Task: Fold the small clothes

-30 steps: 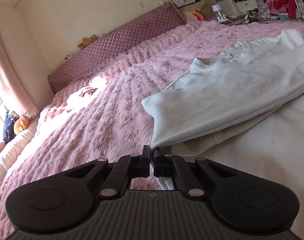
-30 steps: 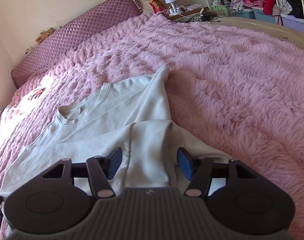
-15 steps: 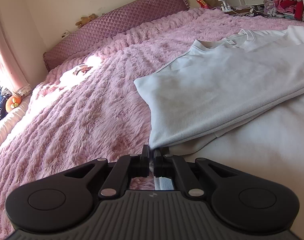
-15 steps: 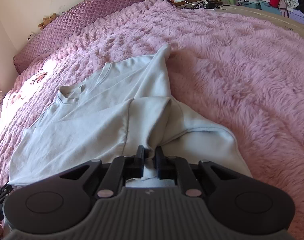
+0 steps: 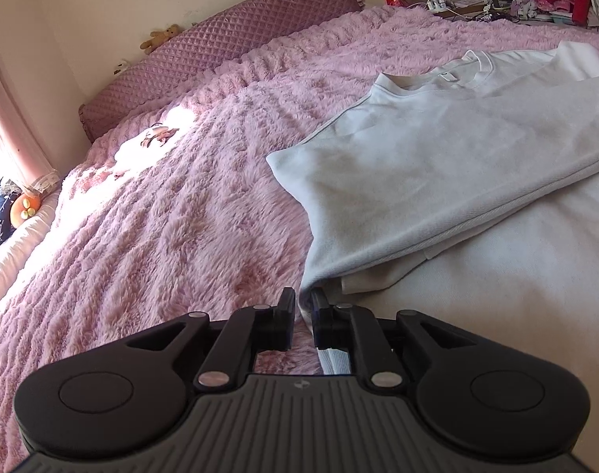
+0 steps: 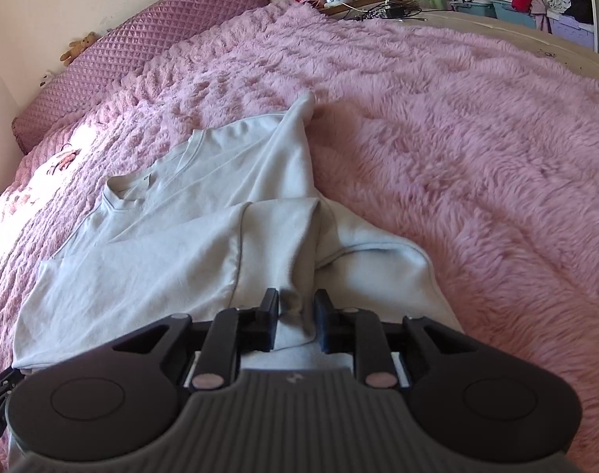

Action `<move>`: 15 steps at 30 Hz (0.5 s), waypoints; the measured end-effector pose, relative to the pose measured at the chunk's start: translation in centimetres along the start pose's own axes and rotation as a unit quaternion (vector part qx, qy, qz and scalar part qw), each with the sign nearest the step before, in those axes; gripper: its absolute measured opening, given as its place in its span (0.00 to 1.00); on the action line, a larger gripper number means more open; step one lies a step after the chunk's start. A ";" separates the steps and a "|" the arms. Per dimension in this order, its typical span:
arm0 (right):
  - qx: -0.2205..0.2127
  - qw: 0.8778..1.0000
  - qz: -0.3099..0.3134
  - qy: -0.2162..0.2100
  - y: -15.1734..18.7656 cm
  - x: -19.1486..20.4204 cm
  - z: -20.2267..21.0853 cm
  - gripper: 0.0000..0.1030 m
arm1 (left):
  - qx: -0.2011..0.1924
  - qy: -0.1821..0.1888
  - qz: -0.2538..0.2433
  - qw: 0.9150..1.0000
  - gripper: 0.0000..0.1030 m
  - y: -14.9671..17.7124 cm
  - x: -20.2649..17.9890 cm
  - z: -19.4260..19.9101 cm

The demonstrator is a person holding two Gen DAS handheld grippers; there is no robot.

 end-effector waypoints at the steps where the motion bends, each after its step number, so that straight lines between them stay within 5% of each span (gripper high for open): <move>1: -0.010 1.000 0.005 -0.003 -0.4 0.2 0.5 0.16 | -0.002 -0.001 0.004 1.000 0.14 0.0 0.3 0.5; 5: -0.049 0.997 0.043 -0.034 -2.1 1.6 1.1 0.18 | -0.028 0.003 0.052 0.998 0.20 -1.3 1.9 2.8; 9: -0.047 0.995 0.066 -0.063 -2.8 3.1 -0.7 0.23 | -0.041 0.054 0.117 0.991 0.27 -4.3 1.5 2.6; 15: -0.022 0.997 0.067 -0.019 -2.7 2.0 -4.1 0.23 | -0.013 0.093 0.163 0.982 0.27 -6.6 -0.8 -1.4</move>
Point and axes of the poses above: each gripper's, at about its wrist camera, not at the fingertips, and z roughly against the way its jaws point, x to its left, y to its underside, the point moved 6 cm from there along -z, roughly the way its jaws point, and after that the axes turned 11 degrees about -y, right-handed, at the moved point
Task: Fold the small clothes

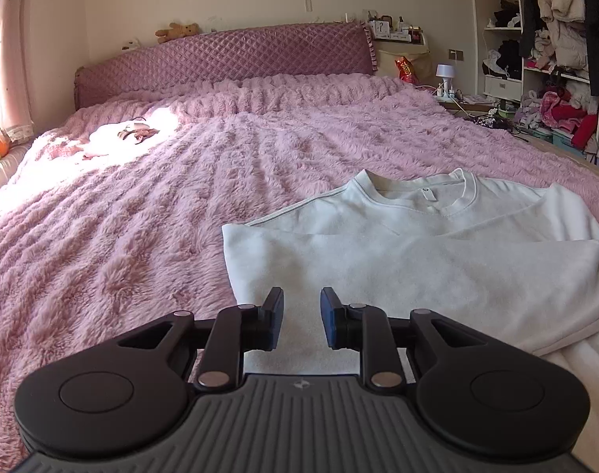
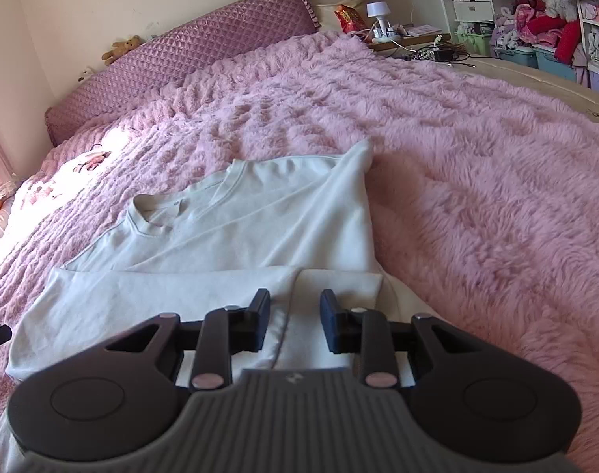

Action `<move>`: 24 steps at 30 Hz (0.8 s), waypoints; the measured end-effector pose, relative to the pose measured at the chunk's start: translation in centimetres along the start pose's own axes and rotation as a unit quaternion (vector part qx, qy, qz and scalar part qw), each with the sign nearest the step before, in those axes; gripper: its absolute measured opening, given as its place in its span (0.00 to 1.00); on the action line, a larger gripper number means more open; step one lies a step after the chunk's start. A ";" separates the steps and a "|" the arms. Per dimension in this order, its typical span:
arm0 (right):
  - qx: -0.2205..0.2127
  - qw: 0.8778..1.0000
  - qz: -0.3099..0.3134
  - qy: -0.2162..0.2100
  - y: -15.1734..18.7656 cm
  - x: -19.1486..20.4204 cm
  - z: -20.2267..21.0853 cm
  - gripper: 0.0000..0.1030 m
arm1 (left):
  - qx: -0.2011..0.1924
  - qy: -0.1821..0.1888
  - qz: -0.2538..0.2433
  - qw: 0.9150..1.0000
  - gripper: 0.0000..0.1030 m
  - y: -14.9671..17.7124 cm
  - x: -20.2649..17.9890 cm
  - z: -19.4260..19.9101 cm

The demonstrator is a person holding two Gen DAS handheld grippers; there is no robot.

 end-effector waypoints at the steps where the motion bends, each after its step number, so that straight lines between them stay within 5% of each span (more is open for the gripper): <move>1: 0.007 1.000 -0.006 0.007 0.2 -0.5 -0.3 0.23 | 0.013 -0.001 0.007 1.000 0.27 0.2 0.0 -0.8; 5: 0.016 1.000 -0.012 0.022 1.0 -2.3 -0.6 0.12 | 0.068 0.009 0.053 0.996 0.27 2.4 0.9 -3.7; 10: 0.018 1.000 -0.017 0.017 1.3 -3.1 -0.7 0.11 | 0.062 0.007 0.053 0.997 0.27 2.5 0.9 -3.3; 17: -0.029 0.999 -0.017 -0.008 -0.3 -1.4 1.3 0.28 | 0.036 0.041 0.081 0.995 0.30 0.3 1.0 1.2; 24: -0.066 0.996 0.025 -0.045 -5.1 -0.1 -2.2 0.29 | 0.033 0.083 0.100 0.991 0.41 0.6 0.2 5.3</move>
Point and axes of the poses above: each gripper's, at about its wrist camera, not at the fingertips, and z roughly against the way its jaws point, x to its left, y to its underside, the point moved 6 cm from there along -z, roughly the way its jaws point, and after that the axes turned 11 degrees about -y, right-handed, at the moved point
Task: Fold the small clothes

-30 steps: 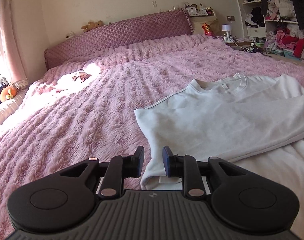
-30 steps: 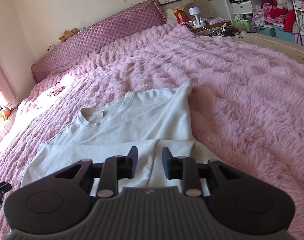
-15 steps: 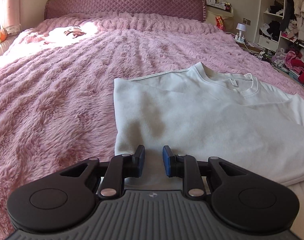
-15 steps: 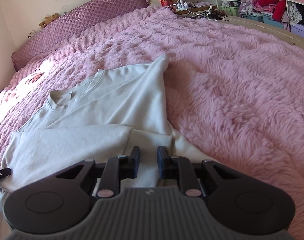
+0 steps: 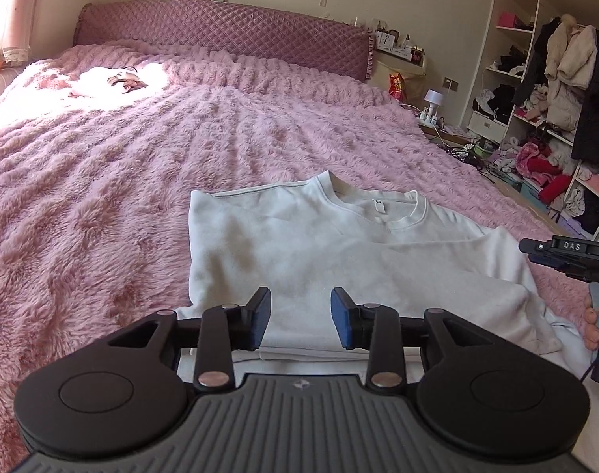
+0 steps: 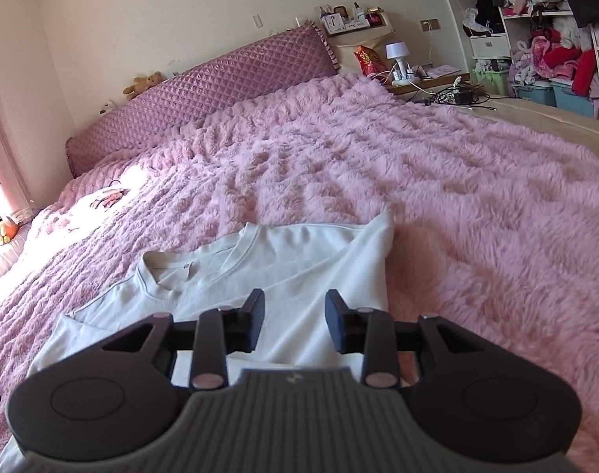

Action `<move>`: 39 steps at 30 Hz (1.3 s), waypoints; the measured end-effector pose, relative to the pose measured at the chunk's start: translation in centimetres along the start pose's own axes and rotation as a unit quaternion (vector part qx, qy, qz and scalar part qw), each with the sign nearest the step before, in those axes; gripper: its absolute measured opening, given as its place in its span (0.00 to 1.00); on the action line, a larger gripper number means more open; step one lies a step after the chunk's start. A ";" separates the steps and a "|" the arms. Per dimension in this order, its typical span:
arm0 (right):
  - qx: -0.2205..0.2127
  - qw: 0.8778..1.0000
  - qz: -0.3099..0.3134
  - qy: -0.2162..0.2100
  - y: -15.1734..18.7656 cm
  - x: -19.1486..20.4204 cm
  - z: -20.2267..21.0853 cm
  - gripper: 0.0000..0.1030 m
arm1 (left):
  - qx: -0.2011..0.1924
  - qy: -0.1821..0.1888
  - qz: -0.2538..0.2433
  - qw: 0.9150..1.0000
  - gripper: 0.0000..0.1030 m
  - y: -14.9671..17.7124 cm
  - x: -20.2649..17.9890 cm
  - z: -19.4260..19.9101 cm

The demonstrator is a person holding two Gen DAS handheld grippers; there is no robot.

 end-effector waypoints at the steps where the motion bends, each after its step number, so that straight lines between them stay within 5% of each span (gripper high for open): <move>1: 0.008 1.000 -0.002 0.002 -0.2 -0.3 -1.0 0.29 | 0.004 0.001 0.002 1.000 0.41 0.3 -0.1 0.0; 7: 0.053 0.994 0.000 0.094 0.6 -4.0 -4.5 0.29 | 0.039 0.011 0.024 0.999 0.41 2.3 0.0 -0.3; 12: 0.057 0.993 -0.036 0.094 1.1 -5.6 -3.3 0.34 | 0.046 0.006 0.032 0.998 0.41 2.9 0.7 1.4; 19: 0.033 0.999 -0.023 0.017 1.4 -1.0 8.3 0.35 | 0.038 0.008 0.062 0.997 0.43 2.3 2.5 7.8; 28: 0.071 0.997 0.002 -0.003 9.1 1.5 25.8 0.43 | 0.082 0.010 0.101 0.991 0.53 7.3 5.4 15.5; 39: 0.156 0.988 -0.015 0.019 16.5 -0.2 32.3 0.43 | 0.147 -0.012 0.173 0.974 0.55 15.2 9.9 16.5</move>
Point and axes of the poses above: each gripper's, at about its wrist camera, not at the fingertips, and z roughly against the way its jaws point, x to its left, y to its underside, the point moved 6 cm from there along -z, roughly the way its jaws point, and after that the axes turned 11 degrees about -y, right-handed, at the moved point
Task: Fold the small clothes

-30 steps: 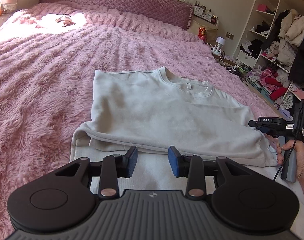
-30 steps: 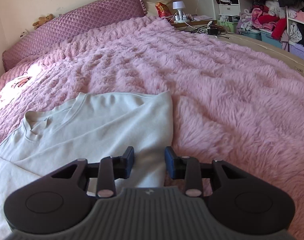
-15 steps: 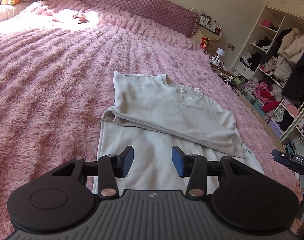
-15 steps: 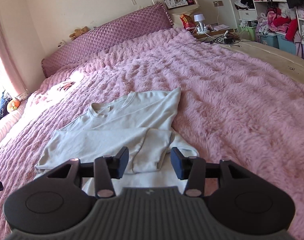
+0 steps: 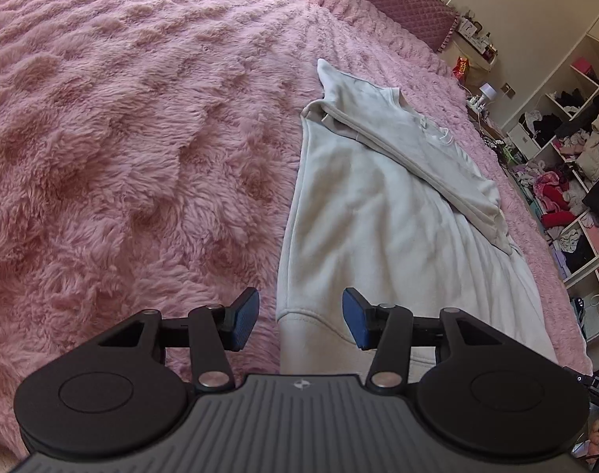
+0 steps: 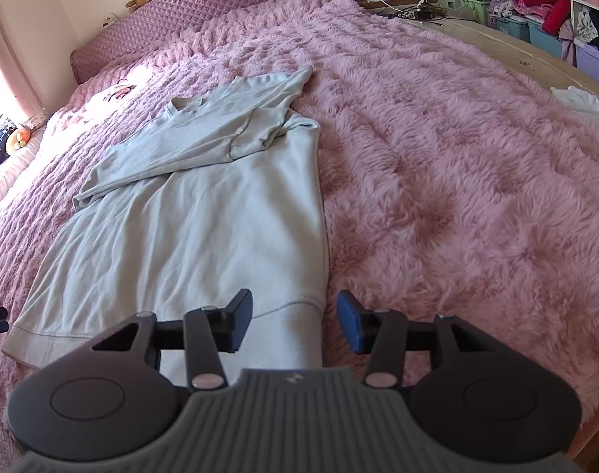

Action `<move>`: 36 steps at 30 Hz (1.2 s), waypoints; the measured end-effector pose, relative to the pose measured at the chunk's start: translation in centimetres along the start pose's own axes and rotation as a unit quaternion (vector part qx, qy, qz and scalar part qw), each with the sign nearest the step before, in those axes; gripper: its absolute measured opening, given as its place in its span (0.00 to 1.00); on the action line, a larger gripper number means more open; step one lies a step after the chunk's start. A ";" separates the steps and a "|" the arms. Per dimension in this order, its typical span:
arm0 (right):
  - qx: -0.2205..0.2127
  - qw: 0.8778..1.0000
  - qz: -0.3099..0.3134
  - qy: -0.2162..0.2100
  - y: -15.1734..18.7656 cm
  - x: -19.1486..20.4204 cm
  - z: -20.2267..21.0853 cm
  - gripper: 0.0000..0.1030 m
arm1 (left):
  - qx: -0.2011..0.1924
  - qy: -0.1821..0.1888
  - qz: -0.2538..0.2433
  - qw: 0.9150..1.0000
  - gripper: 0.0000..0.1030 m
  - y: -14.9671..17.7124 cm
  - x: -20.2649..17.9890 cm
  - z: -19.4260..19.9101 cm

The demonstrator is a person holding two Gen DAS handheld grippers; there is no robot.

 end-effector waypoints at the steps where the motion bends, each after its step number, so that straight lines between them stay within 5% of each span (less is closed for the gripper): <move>1: 0.004 1.000 -0.006 -0.001 0.4 -0.1 -0.2 0.43 | 0.009 -0.002 0.006 1.000 0.55 0.3 0.5 -0.4; 8: 0.033 0.999 -0.027 -0.007 1.7 -0.2 -1.6 0.44 | 0.044 0.036 0.023 0.998 0.55 1.5 0.7 -1.3; 11: 0.035 0.999 -0.033 -0.018 2.0 0.1 -1.8 0.60 | 0.075 0.070 0.028 0.994 0.55 2.4 -0.2 -1.9; 16: 0.029 0.999 -0.025 -0.024 1.9 0.9 -2.1 0.63 | 0.076 0.070 0.024 0.994 0.55 2.5 -1.0 -2.5; 18: 0.035 0.999 -0.023 -0.028 2.0 1.1 -2.2 0.58 | 0.084 0.069 0.027 0.994 0.55 2.4 -1.1 -2.7; 20: 0.037 0.999 -0.021 -0.024 2.1 1.1 -2.2 0.25 | 0.088 0.069 0.028 0.993 0.55 2.4 -1.3 -2.8; 23: 0.036 0.998 -0.046 -0.036 2.1 0.6 -1.9 0.11 | 0.090 0.081 0.033 0.992 0.54 2.4 -1.5 -2.7; 27: 0.025 0.994 -0.090 -0.062 1.7 0.2 -1.5 0.07 | 0.087 0.101 0.027 0.991 0.04 2.5 -2.1 -2.4; 36: -0.030 0.981 -0.145 -0.128 -1.8 1.2 0.0 0.05 | 0.010 0.191 0.011 0.981 0.04 -0.8 -4.5 0.8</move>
Point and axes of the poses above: each gripper's, at about its wrist camera, not at the fingertips, and z roughly against the way its jaws point, x to its left, y to its underside, the point moved 6 cm from there along -z, roughly the way its jaws point, and after that the axes turned 11 degrees about -y, right-handed, at the moved point
